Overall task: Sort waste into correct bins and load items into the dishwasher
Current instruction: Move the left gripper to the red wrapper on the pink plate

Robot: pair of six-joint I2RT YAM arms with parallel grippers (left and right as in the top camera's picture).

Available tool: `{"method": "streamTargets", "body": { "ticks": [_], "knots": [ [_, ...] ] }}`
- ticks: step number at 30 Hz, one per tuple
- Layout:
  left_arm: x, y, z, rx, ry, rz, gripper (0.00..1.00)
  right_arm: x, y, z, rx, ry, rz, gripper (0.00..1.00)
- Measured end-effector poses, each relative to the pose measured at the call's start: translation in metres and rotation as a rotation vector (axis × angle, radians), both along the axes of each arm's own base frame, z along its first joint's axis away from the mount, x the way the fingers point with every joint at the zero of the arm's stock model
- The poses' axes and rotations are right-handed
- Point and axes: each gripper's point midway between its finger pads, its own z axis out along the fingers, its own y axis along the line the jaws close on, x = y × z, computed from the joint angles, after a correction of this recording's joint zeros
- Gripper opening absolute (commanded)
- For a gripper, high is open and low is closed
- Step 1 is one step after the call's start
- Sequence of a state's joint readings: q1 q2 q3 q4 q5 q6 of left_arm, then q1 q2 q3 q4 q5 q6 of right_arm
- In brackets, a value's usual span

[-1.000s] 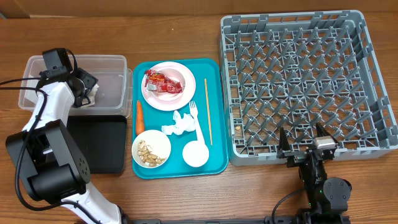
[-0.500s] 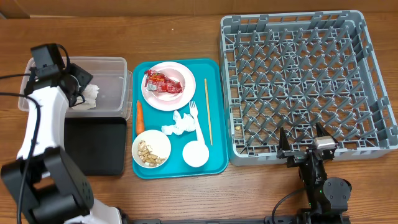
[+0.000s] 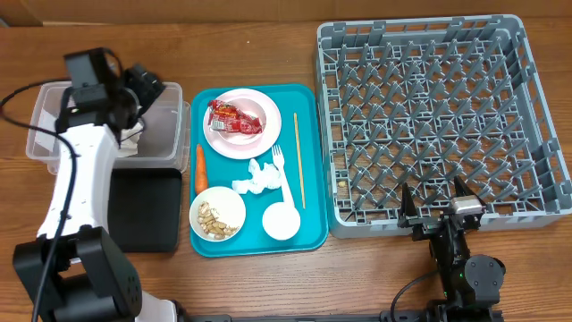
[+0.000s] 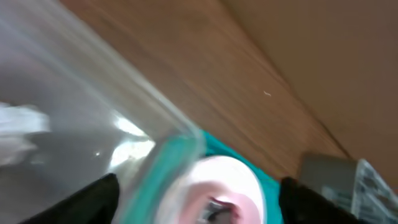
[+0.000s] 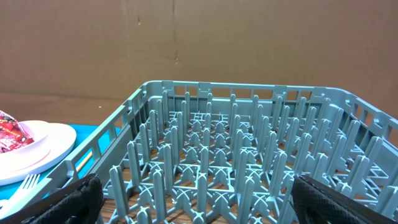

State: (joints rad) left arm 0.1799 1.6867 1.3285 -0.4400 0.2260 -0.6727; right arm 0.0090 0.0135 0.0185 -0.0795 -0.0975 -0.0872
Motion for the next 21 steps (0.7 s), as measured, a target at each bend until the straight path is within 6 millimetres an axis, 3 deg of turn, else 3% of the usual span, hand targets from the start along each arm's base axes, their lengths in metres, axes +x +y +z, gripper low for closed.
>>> {"method": "streamTargets", "body": {
  "ticks": [11, 15, 21],
  "knots": [
    [0.018, -0.121, 0.025, -0.002, -0.139, -0.263, 1.0, 0.0, 0.0, 0.0, 0.0, 0.0, 0.0, 1.0],
    [0.017, -0.138, 0.027, 0.009, -0.149, -0.289, 1.0, 0.0, 0.0, 0.0, 0.0, 0.001, 0.0, 1.0],
    [0.013, -0.14, 0.021, 0.027, -0.122, -0.281, 1.0, 0.0, 0.0, 0.0, 0.0, 0.0, 0.0, 1.0]
  ]
}}
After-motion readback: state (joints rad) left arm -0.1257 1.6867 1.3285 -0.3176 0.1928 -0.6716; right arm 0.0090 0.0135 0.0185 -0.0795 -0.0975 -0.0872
